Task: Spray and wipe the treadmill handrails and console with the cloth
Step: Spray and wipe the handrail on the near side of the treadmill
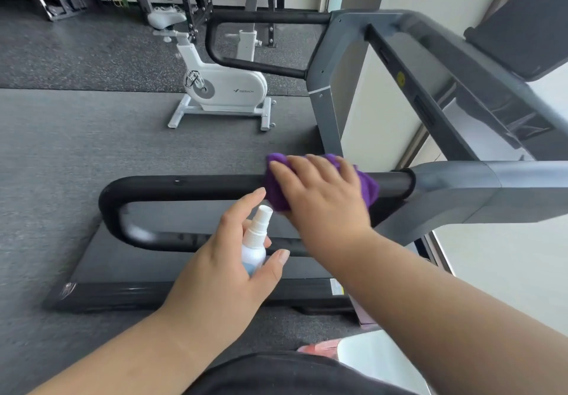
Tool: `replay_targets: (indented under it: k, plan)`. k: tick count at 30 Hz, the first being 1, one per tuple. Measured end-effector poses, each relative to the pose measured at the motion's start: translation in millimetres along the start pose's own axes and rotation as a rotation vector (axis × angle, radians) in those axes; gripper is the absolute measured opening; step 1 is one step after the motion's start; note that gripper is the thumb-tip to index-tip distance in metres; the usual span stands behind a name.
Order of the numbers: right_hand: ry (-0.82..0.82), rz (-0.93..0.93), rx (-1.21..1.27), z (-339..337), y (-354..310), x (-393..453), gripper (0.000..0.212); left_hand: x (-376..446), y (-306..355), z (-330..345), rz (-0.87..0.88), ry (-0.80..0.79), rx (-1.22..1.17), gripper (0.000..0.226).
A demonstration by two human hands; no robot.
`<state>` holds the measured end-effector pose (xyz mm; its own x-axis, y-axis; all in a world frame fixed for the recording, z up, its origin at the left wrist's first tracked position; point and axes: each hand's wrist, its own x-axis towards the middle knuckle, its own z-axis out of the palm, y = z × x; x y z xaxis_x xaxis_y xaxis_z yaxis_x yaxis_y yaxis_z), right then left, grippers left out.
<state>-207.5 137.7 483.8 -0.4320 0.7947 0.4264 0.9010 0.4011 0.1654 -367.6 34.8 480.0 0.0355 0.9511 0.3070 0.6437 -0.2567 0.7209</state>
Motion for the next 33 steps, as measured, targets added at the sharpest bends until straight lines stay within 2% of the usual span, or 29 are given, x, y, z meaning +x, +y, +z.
replay_targets:
  k: [4,8,11,16,20,23,25,29,33]
  plan:
    - [-0.089,-0.096,0.093,-9.2,12.0,10.5,0.074,-0.1,9.5,5.5,0.021,-0.032,0.045,0.077]
    - [-0.277,0.011,0.113,-21.8,77.6,-2.2,0.086,-2.0,9.9,-0.4,0.025,-0.021,0.052,0.076]
    - [-0.330,0.070,0.055,-25.2,100.3,-9.6,0.089,-5.9,5.6,-5.9,0.007,-0.003,0.045,0.078]
    - [-0.286,0.065,-0.080,-21.2,62.3,6.9,0.087,-11.7,-4.4,-14.6,-0.034,0.009,0.033,0.075]
    - [-0.270,-0.076,-0.021,-20.1,6.1,37.0,0.087,-13.5,-4.0,-14.0,-0.030,0.009,0.013,0.073]
    - [-0.248,-0.166,0.055,-9.9,-47.8,59.6,0.071,-12.1,2.5,-6.7,-0.012,0.035,0.022,0.070]
    - [-0.237,-0.183,0.077,-4.4,-64.3,67.1,0.072,-9.8,5.7,-1.8,0.006,0.052,0.037,0.073]
    - [-0.171,-0.141,0.128,-1.2,-42.0,61.6,0.067,-6.1,10.3,3.6,0.011,0.036,0.018,0.064]
    - [-0.147,-0.014,0.126,-3.7,11.9,42.5,0.061,-1.7,16.3,9.2,0.024,0.008,0.028,0.062]
